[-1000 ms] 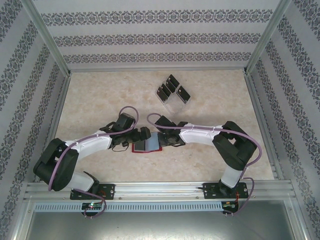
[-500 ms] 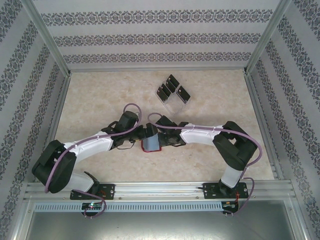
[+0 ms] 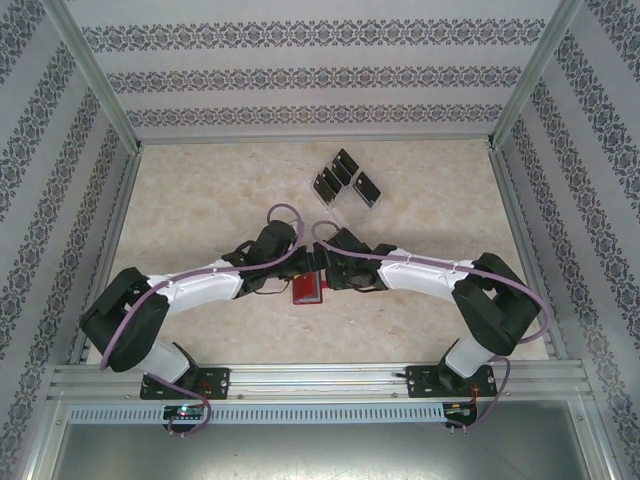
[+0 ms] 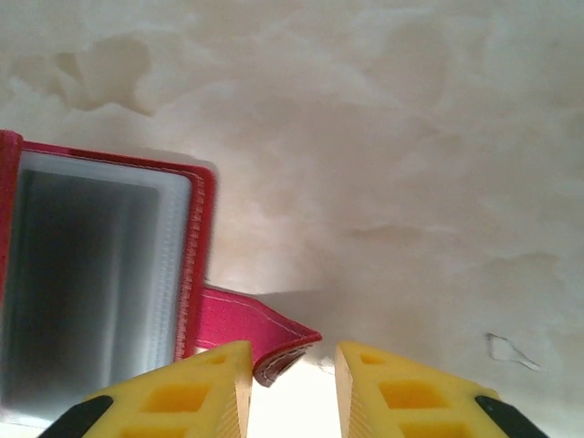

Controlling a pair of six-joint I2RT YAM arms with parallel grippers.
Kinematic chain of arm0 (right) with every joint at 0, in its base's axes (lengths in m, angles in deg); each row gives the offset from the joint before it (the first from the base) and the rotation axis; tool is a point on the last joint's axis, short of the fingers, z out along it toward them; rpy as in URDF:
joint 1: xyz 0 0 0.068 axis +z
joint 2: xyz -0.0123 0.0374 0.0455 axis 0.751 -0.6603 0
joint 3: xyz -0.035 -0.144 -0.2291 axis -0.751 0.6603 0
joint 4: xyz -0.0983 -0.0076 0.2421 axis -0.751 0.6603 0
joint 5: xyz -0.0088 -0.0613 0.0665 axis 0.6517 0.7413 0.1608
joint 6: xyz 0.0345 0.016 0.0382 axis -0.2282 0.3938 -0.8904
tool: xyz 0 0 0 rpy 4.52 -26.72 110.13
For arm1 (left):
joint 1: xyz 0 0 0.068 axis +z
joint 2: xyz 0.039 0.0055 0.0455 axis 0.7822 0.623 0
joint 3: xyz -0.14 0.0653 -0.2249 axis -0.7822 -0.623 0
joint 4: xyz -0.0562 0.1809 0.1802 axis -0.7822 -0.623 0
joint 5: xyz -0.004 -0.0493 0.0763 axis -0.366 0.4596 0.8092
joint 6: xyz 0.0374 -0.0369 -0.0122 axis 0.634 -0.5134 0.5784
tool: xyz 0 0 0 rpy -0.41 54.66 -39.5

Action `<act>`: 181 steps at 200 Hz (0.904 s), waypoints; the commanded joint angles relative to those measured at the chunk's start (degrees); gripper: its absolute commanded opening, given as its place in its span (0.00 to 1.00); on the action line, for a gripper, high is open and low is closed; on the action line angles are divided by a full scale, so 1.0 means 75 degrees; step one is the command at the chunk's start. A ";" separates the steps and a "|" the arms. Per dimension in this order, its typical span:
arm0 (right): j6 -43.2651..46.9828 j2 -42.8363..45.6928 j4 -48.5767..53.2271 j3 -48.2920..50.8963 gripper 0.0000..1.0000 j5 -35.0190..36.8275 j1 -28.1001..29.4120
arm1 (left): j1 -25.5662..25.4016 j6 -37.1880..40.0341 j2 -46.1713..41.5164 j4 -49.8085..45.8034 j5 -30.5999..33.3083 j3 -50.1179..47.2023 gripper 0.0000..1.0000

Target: Put the credit cards into the card holder

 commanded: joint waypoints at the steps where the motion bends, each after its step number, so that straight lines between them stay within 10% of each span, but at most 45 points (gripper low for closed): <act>1: 0.0024 0.0221 0.0008 0.0200 0.31 0.0026 -0.0156 | -0.0211 -0.0217 0.0355 0.0372 0.0155 0.0090 1.00; 181: -0.0455 0.0315 -0.0738 0.0329 0.26 -0.0880 -0.0738 | -0.0396 -0.0507 0.1064 0.1063 0.0331 -0.0354 1.00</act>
